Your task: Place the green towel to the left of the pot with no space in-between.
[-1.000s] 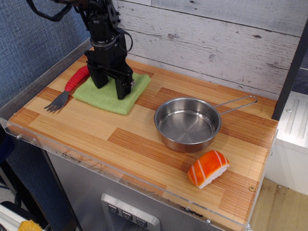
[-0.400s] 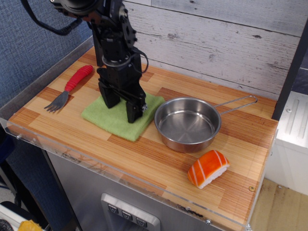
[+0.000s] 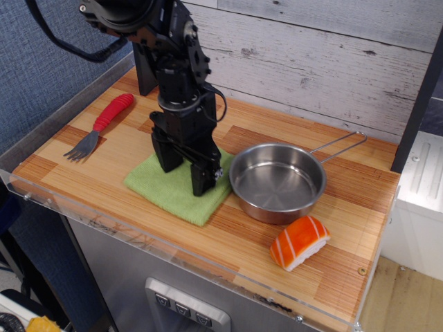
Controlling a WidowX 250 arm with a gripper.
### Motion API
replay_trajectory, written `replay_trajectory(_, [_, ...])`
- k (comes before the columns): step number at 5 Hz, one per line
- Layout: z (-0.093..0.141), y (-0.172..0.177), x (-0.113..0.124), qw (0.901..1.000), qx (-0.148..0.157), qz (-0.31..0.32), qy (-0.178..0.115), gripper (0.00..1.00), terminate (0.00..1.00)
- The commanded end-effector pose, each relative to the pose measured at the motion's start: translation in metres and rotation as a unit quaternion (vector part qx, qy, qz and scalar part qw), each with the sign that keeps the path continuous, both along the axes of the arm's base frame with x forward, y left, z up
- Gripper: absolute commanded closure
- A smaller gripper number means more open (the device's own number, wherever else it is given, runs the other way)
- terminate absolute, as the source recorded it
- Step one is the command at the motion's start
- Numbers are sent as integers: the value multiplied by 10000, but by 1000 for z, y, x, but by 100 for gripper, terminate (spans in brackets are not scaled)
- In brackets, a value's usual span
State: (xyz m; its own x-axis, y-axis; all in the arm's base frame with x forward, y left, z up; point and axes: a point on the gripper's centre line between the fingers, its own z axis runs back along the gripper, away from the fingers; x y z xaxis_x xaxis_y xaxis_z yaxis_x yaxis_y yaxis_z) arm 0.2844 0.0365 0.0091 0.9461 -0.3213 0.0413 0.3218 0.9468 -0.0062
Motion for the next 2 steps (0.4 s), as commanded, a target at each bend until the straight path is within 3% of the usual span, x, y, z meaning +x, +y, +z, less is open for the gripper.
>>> replay_trajectory(1, [17, -12, -11, 9996, 37, -202, -178, 0, 0])
replay_trajectory(2, [23, -7, -8, 9992, 6, -205, -331, 0, 0])
